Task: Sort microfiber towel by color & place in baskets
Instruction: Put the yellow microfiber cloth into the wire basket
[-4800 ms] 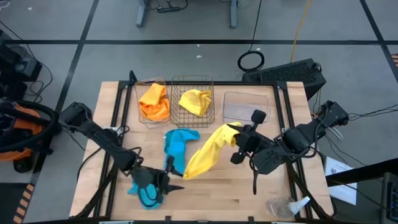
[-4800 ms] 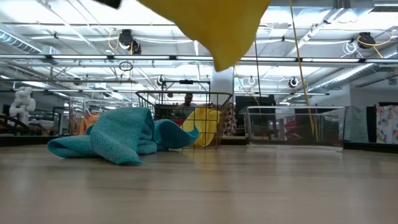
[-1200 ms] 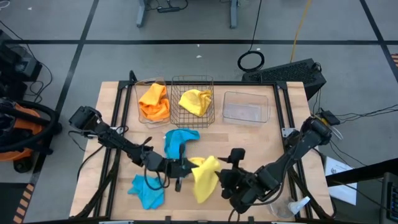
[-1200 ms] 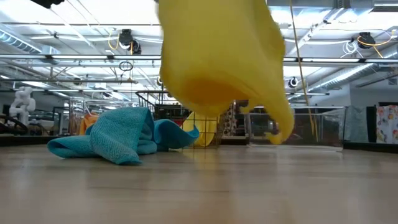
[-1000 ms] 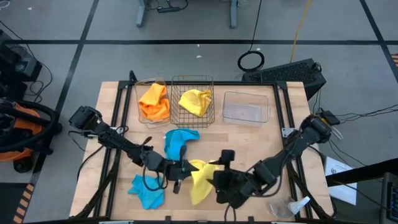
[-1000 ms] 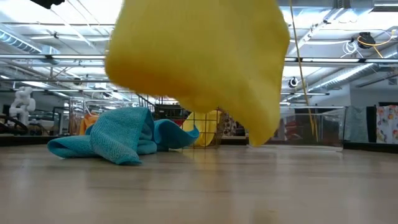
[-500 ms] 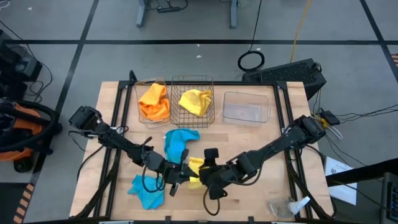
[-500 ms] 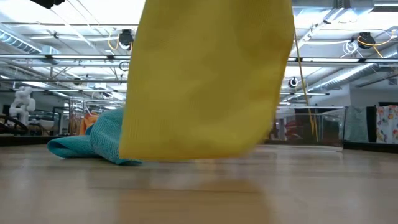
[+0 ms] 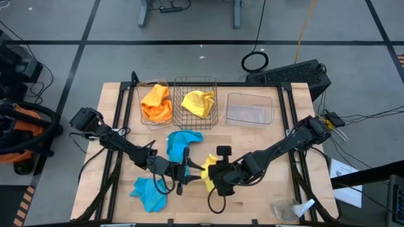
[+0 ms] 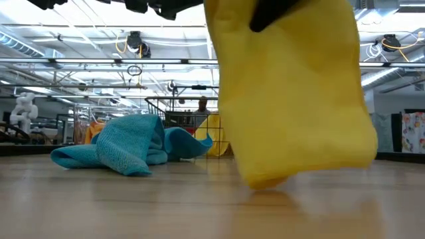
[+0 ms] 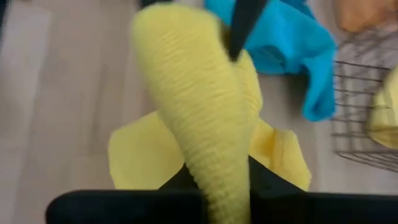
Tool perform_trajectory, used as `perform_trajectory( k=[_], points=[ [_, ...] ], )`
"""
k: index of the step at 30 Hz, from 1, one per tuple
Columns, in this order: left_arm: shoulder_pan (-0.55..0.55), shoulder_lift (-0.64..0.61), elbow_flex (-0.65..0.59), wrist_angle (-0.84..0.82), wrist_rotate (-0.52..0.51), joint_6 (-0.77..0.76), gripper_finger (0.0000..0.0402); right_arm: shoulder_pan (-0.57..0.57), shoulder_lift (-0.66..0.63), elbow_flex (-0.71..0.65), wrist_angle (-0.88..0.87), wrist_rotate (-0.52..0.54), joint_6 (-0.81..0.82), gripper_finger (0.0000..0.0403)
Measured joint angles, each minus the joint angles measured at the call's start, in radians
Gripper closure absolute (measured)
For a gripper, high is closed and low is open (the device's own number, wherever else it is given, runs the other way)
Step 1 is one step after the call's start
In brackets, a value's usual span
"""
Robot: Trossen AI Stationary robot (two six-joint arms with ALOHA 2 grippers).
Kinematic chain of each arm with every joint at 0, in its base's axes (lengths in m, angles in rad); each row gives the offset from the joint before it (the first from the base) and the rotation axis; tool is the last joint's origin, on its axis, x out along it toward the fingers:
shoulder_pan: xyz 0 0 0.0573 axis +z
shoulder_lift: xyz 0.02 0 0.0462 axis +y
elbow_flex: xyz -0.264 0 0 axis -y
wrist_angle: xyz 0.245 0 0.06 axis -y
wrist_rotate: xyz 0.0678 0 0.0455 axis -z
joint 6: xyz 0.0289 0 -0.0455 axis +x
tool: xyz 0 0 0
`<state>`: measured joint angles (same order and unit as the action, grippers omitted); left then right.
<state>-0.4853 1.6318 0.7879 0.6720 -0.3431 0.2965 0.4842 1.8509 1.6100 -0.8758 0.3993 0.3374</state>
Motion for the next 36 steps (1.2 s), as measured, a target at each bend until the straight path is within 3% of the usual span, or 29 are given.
perform_trajectory(
  k=[9, 12, 16, 19, 23, 26, 30, 36],
  points=[
    [-0.022, 0.0, 0.0, 0.004, -0.071, -0.061, 0.0079, 0.0, -0.042, 0.0, -0.01, 0.065, 0.003, 0.0397],
    [-0.044, 0.0, 0.0, 0.081, -0.138, -0.027, 0.0052, 0.0, -0.051, 0.0, -0.008, 0.075, 0.005, 0.0397],
    [-0.037, 0.004, 0.0, 0.187, -0.157, -0.018, 0.0046, -0.007, -0.054, 0.0, 0.049, 0.075, -0.017, 0.0397],
    [-0.037, 0.007, 0.001, 0.212, -0.183, 0.025, 0.0077, -0.013, -0.054, 0.0, 0.108, 0.072, -0.046, 0.0397],
    [-0.039, 0.011, 0.003, 0.151, -0.251, 0.078, 0.0154, -0.013, -0.054, 0.001, 0.117, 0.073, -0.062, 0.0397],
    [-0.039, 0.011, 0.003, 0.145, -0.254, 0.11, 0.0233, -0.012, -0.054, 0.001, 0.104, 0.072, -0.062, 0.0396],
    [-0.039, 0.011, 0.003, 0.148, -0.25, 0.157, 0.0367, -0.011, -0.054, 0.001, 0.095, 0.096, -0.027, 0.038],
    [-0.038, 0.011, 0.003, 0.147, -0.254, 0.156, 0.0388, 0.011, -0.066, 0.001, -0.04, 0.069, 0.055, 0.0283]
  ],
)
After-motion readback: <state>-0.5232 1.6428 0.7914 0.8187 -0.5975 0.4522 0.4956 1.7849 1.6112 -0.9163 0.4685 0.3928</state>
